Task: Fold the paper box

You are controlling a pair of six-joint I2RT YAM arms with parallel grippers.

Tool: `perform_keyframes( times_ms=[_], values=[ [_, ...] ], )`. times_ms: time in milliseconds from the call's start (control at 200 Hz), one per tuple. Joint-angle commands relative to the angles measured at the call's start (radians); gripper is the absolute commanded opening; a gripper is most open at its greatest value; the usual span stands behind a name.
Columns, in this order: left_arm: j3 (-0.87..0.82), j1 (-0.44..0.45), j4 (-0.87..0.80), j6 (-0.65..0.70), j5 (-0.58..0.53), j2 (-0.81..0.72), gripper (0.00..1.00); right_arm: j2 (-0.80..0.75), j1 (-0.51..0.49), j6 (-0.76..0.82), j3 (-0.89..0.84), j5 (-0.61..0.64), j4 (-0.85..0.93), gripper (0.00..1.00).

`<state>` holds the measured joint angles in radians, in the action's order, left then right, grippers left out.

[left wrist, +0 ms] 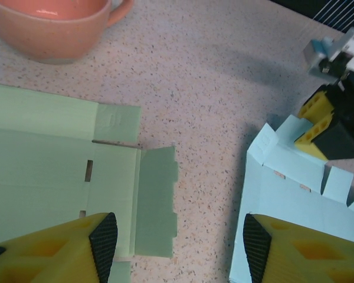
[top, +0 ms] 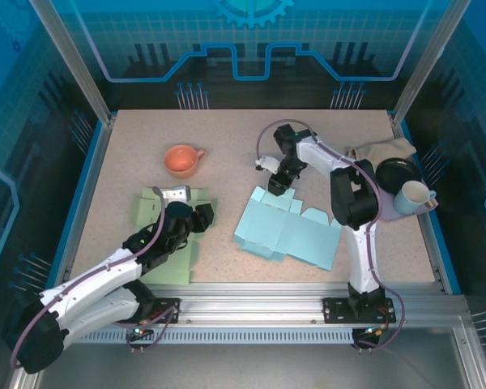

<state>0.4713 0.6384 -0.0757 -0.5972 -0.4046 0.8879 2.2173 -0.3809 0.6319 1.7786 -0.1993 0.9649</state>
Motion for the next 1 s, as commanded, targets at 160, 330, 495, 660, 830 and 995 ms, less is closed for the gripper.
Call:
perform_keyframes(
  times_ms=[160, 330, 495, 660, 830, 995],
  values=[
    [-0.004, -0.007, 0.013, -0.020, -0.040, 0.028, 0.62, -0.041, -0.006, 0.080, -0.056, -0.056, 0.010, 0.00],
    [0.030, -0.005, 0.018, -0.041, -0.006, 0.075, 0.62, -0.249, 0.045, -0.067, -0.253, -0.119, -0.244, 0.00],
    [0.090, 0.000, 0.028, -0.061, 0.066, 0.135, 0.62, -0.535, 0.090, -0.339, -0.554, -0.077, -0.649, 0.00],
    [0.148, 0.035, 0.085, -0.063, 0.110, 0.220, 0.62, -0.760, 0.088, -0.506, -0.790, -0.001, -0.919, 0.00],
    [0.238, 0.057, 0.111, -0.008, 0.123, 0.336, 0.63, -0.946, 0.088, -0.593, -1.006, 0.072, -1.144, 0.00],
    [0.281, 0.057, 0.149, 0.074, 0.099, 0.434, 0.62, -0.976, 0.096, -0.585, -1.045, 0.057, -1.185, 0.00]
  ],
)
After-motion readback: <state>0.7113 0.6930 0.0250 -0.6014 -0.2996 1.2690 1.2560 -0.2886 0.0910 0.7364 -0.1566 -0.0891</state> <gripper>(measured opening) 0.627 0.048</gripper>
